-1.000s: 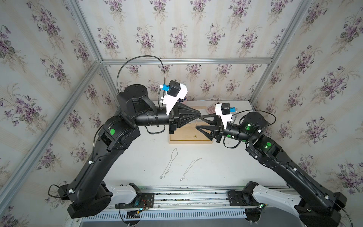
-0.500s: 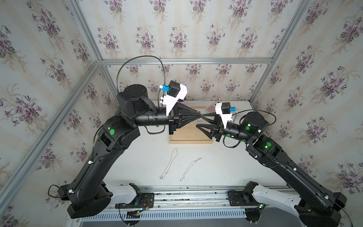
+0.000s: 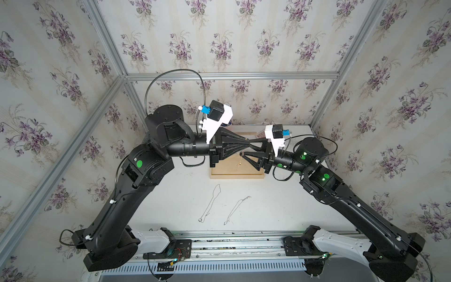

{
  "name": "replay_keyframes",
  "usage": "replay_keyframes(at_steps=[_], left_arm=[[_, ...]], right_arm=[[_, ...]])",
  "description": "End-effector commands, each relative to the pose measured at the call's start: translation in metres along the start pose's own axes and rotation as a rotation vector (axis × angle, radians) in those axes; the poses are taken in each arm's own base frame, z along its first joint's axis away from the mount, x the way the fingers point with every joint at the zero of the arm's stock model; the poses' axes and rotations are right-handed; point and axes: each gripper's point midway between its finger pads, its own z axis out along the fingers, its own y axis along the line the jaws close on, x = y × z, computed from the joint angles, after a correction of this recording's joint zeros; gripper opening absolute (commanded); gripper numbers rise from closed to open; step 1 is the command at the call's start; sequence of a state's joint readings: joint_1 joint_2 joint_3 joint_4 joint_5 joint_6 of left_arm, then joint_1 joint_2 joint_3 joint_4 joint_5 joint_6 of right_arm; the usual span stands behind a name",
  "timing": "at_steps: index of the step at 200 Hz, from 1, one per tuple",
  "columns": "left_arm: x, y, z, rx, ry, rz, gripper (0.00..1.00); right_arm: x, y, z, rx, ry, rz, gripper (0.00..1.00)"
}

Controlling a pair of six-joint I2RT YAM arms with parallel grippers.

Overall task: Hang the necklace on the jewelry display stand
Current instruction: Adjust the necklace.

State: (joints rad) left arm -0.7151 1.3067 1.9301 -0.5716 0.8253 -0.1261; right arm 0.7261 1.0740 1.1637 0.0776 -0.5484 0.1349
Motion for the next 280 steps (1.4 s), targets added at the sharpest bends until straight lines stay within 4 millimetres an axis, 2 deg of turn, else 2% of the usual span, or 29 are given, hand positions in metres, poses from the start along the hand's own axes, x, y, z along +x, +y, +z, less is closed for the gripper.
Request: replay_keyframes(at_steps=[1, 41, 92, 154, 207, 227, 242, 263, 274, 280], left_arm=[[-0.001, -0.002, 0.0, 0.01, -0.002, 0.016, 0.14], [0.0, 0.001, 0.002, 0.004, 0.003, 0.01, 0.14], [0.002, 0.002, 0.003, 0.003, 0.007, 0.011, 0.14], [0.008, 0.008, 0.006, -0.012, 0.026, -0.006, 0.15], [0.012, 0.013, 0.008, -0.029, 0.036, -0.012, 0.16], [0.011, 0.012, 0.007, -0.026, 0.033, -0.01, 0.18], [0.011, 0.011, 0.006, -0.026, 0.03, -0.007, 0.19], [0.013, 0.012, 0.007, -0.026, 0.033, -0.011, 0.2], [0.014, 0.013, 0.008, -0.028, 0.035, -0.011, 0.21], [0.014, 0.013, 0.008, -0.029, 0.036, -0.012, 0.21]], right_arm=[[-0.013, 0.009, 0.001, -0.048, -0.05, 0.005, 0.58], [-0.017, 0.015, 0.004, -0.094, -0.068, 0.018, 0.58], [-0.01, 0.021, 0.018, -0.124, -0.056, 0.021, 0.6], [-0.041, 0.016, 0.012, -0.053, -0.122, -0.04, 0.59], [-0.052, 0.02, 0.005, -0.052, -0.156, -0.041, 0.58], [-0.053, 0.018, 0.004, -0.035, -0.162, -0.043, 0.46], [-0.055, 0.019, 0.002, -0.034, -0.168, -0.051, 0.3], [-0.058, 0.021, 0.002, -0.04, -0.171, -0.054, 0.16], [-0.06, 0.022, 0.001, -0.04, -0.173, -0.055, 0.0], [-0.061, 0.022, 0.001, -0.04, -0.173, -0.055, 0.0]])
